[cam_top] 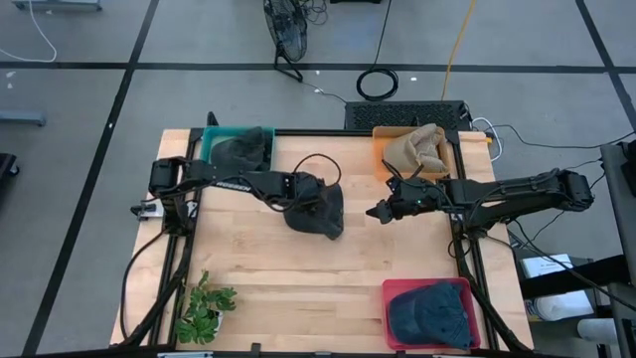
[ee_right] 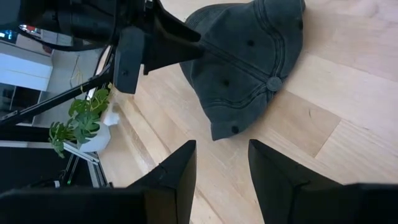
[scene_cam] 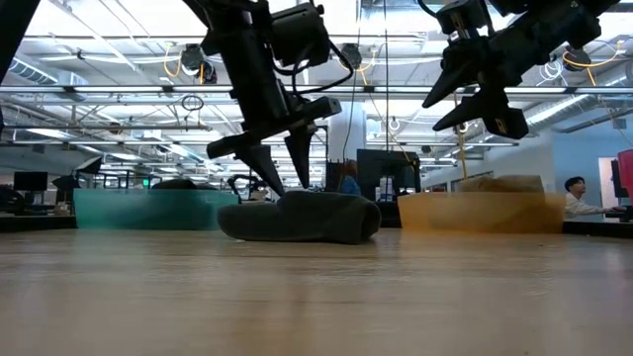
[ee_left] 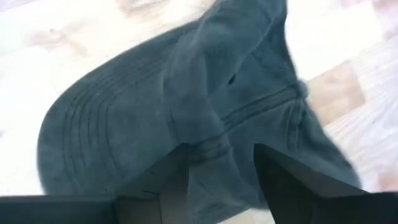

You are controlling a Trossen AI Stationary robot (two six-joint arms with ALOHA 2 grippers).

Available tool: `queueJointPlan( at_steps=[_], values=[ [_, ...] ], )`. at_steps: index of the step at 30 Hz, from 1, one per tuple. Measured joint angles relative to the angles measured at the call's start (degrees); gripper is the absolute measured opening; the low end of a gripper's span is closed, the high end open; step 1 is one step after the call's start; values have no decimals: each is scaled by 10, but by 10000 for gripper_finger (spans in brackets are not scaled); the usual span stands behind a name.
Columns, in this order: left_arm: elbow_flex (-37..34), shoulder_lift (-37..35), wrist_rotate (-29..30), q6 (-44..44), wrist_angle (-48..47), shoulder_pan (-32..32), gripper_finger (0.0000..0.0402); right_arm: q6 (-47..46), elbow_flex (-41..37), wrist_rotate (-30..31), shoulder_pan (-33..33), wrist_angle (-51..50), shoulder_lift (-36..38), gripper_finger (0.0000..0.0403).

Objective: Pick & Place hat
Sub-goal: Put the black cap into the green bin

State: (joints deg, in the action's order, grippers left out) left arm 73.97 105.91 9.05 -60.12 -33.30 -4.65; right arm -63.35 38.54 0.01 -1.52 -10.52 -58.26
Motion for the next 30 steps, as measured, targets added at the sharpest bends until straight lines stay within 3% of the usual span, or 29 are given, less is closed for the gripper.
queueJointPlan(
  at_steps=[6,11,23,30],
  values=[
    [2,30,12,13,-23,2,199,-3,0,-2,1,-1,0,128],
    [3,54,-23,27,-19,1,179,-4,1,-3,1,-7,0,128],
    [1,38,-31,29,-23,-3,67,-2,1,-2,1,-10,0,128],
    [3,33,-65,57,-21,-3,10,-1,1,0,1,-11,0,128]
  ],
)
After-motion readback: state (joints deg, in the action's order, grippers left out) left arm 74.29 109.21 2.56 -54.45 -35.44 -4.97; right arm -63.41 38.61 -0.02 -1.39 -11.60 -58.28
